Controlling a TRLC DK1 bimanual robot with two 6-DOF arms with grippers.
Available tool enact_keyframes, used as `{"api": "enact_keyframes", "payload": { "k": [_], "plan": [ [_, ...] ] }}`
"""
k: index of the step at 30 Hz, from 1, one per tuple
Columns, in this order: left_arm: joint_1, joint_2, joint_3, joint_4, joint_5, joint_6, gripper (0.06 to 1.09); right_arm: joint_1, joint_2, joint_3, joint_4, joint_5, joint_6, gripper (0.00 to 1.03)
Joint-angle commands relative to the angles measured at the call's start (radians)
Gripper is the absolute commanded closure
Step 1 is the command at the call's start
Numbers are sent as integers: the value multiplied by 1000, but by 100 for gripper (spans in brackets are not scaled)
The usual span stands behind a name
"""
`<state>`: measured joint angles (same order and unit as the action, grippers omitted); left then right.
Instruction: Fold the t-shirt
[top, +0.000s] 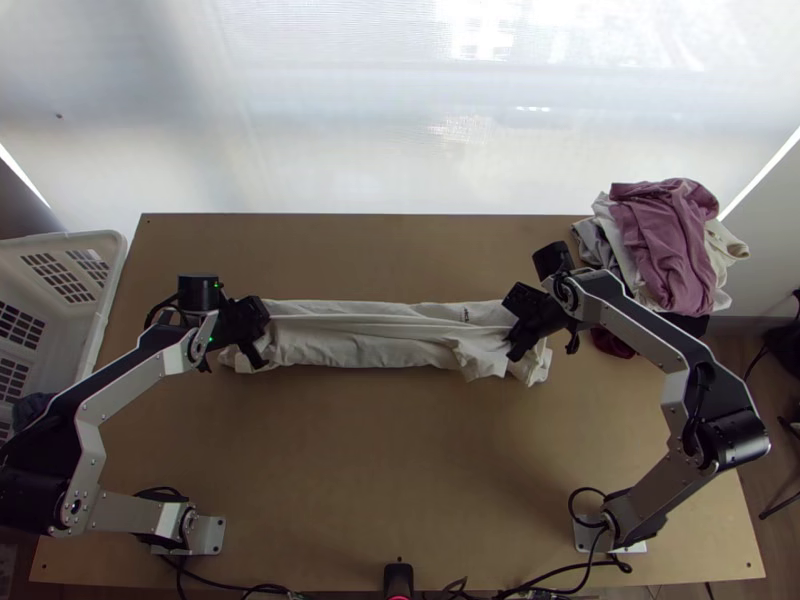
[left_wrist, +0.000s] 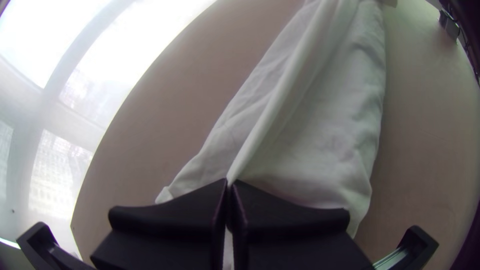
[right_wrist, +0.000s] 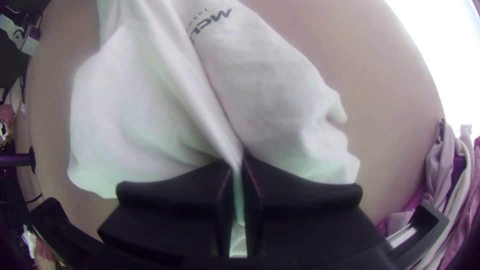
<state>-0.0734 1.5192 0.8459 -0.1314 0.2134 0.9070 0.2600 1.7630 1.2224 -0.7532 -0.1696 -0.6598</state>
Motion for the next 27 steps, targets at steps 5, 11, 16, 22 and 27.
{"api": "enact_keyframes", "payload": {
  "k": [5,11,16,22,27],
  "plan": [
    [-34,52,-45,33,-8,23,105,10,102,111,0,4,48,100],
    [-39,59,-88,87,-20,13,96,18,122,32,32,10,134,52],
    [43,72,-85,119,-20,52,10,-16,90,29,46,19,143,10],
    [170,95,-4,134,-20,90,10,-65,64,32,46,24,117,5],
    [271,113,87,122,-6,101,10,-80,15,26,29,24,100,5]
  ]
}}
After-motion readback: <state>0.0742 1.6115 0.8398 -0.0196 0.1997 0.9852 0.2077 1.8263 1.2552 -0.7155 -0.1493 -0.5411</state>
